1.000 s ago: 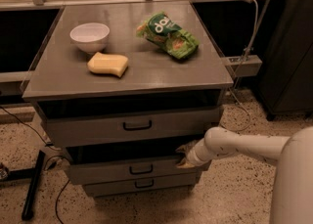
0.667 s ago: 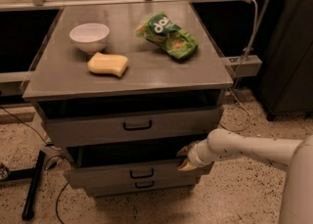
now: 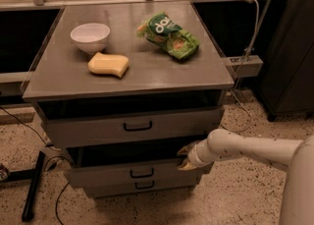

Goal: Open middle drawer

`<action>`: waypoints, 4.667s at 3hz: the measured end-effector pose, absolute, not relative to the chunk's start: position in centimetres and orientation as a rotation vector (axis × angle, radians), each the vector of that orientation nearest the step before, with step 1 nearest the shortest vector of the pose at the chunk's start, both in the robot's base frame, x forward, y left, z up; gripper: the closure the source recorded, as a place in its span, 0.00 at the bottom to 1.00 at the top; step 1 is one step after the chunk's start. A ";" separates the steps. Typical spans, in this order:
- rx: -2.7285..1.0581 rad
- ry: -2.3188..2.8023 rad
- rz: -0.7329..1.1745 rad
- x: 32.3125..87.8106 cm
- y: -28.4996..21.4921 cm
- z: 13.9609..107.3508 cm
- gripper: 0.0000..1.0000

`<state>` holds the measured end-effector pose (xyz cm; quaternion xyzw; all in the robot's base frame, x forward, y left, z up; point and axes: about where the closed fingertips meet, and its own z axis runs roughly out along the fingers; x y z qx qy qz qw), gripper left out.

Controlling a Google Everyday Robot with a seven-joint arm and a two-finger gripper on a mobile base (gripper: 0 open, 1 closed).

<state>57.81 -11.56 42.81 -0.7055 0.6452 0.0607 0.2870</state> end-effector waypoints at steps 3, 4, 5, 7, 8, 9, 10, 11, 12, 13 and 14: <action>-1.860 1.760 0.252 56.1 -12.5 40.9 0.08; -1.803 1.779 0.294 52.6 -13.9 40.2 0.31; -1.795 1.780 0.301 52.1 -14.0 40.7 0.54; -1.795 1.780 0.301 52.2 -14.1 42.3 0.99; -1.795 1.780 0.301 52.2 -14.1 42.4 1.00; -1.795 1.780 0.301 52.2 -14.1 42.4 0.82; -1.795 1.780 0.301 52.2 -14.1 42.4 0.58; -1.793 1.785 0.306 52.3 -14.1 42.5 0.35; -1.785 1.789 0.322 52.0 -14.2 42.3 0.12; -1.754 1.808 0.381 50.4 -14.7 40.9 0.13; -1.754 1.808 0.381 50.3 -14.7 41.0 0.36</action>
Offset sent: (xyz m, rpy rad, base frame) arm -0.0519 -0.0344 -0.0606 0.1206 0.1925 -0.0394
